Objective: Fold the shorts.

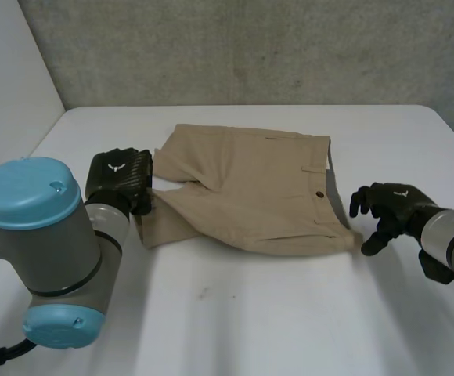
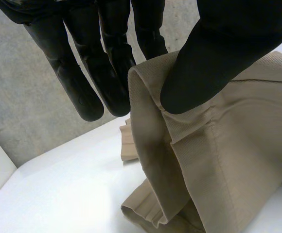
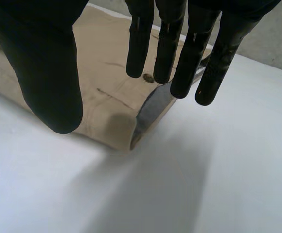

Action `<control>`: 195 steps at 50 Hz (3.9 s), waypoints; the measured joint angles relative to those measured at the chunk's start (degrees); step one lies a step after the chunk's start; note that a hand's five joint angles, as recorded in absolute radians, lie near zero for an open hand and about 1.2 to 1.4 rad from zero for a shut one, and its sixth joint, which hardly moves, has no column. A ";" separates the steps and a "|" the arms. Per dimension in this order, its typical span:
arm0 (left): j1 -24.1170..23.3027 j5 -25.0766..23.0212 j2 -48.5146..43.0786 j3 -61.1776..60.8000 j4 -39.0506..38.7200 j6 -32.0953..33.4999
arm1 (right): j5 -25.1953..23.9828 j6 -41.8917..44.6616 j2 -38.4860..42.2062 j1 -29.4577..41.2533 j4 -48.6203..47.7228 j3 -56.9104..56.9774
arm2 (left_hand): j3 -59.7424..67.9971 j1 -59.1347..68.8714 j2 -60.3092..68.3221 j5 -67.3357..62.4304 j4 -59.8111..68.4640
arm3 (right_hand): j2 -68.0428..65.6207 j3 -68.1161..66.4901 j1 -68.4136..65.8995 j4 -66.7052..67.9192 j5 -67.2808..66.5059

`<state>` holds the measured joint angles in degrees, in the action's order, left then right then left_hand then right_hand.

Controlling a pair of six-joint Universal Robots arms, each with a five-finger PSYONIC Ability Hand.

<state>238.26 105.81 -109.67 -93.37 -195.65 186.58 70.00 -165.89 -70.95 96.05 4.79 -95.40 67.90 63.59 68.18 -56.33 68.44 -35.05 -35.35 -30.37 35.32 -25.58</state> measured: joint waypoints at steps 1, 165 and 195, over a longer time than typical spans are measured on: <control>-0.01 0.00 -0.04 0.12 0.04 0.00 | -0.38 -0.01 0.00 -0.05 -1.11 -0.89 | 0.00 0.00 0.00 0.00 0.00 | -1.55 -1.42 -1.12 1.43 -0.97; 8.28 -17.48 5.64 -9.71 24.83 17.11 | 10.06 32.60 4.06 8.86 24.12 7.92 | 0.33 0.00 0.31 0.00 0.03 | -32.10 -32.44 -24.07 32.99 -30.96; 5.03 -17.27 2.50 10.31 23.09 33.44 | 7.58 30.26 -1.34 8.87 13.46 7.26 | -50.46 -45.67 -50.98 49.49 -51.15 | 7.10 7.79 5.86 -8.01 8.13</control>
<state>243.29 88.54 -107.17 -83.06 -172.55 220.03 77.58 -135.63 -72.30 104.92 18.25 -88.14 17.44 17.92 17.20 -6.84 17.29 -27.95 -27.55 -24.51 27.31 -17.45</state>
